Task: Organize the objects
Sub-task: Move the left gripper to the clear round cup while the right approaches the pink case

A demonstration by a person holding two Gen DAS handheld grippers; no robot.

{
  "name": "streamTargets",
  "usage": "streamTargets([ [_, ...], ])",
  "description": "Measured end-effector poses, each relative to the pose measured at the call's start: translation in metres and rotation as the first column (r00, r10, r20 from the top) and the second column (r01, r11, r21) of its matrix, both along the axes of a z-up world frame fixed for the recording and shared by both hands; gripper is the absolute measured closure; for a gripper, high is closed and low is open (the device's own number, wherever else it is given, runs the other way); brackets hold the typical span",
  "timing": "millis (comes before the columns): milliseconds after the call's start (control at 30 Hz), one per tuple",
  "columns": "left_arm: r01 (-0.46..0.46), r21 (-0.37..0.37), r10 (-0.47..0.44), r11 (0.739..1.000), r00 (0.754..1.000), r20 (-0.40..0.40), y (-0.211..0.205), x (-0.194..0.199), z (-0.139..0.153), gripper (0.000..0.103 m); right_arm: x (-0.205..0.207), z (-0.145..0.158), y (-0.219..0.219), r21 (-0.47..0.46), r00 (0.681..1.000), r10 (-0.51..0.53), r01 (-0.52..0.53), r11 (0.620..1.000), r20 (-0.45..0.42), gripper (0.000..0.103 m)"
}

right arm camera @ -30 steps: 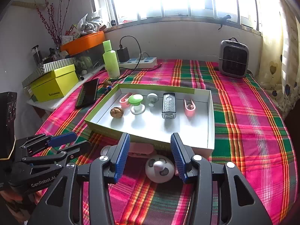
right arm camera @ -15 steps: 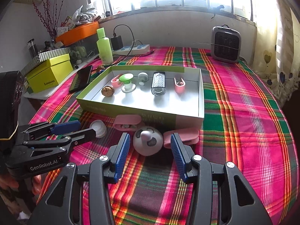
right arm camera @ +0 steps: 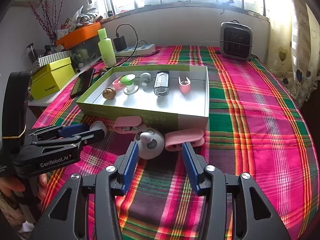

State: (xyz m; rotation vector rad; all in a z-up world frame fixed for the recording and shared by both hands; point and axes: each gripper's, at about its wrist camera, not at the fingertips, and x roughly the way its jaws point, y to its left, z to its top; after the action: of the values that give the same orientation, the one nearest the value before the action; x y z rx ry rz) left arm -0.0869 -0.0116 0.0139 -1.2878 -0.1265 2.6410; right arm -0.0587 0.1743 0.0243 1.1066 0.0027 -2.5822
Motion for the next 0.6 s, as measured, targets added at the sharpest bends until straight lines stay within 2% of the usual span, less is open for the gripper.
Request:
streamTargets([
  [200,-0.009,0.003,0.009,1.000,1.000,-0.011,-0.001,-0.002,0.000,0.058,-0.008,-0.002,0.020,-0.022,0.996,-0.086,0.087,0.996,0.022,0.056],
  [467,-0.013,0.005,0.014,1.000,1.000,-0.017,-0.002,-0.002,-0.001,0.058,-0.029,-0.006,0.024,-0.102,0.983,-0.160,0.169,0.980,0.089,0.056],
  [600,-0.015,0.007,0.015,1.000,1.000,-0.017,-0.002,-0.002,-0.001,0.058,-0.034,-0.010,0.023,-0.113,0.975,-0.190,0.203,0.973,0.116,0.056],
])
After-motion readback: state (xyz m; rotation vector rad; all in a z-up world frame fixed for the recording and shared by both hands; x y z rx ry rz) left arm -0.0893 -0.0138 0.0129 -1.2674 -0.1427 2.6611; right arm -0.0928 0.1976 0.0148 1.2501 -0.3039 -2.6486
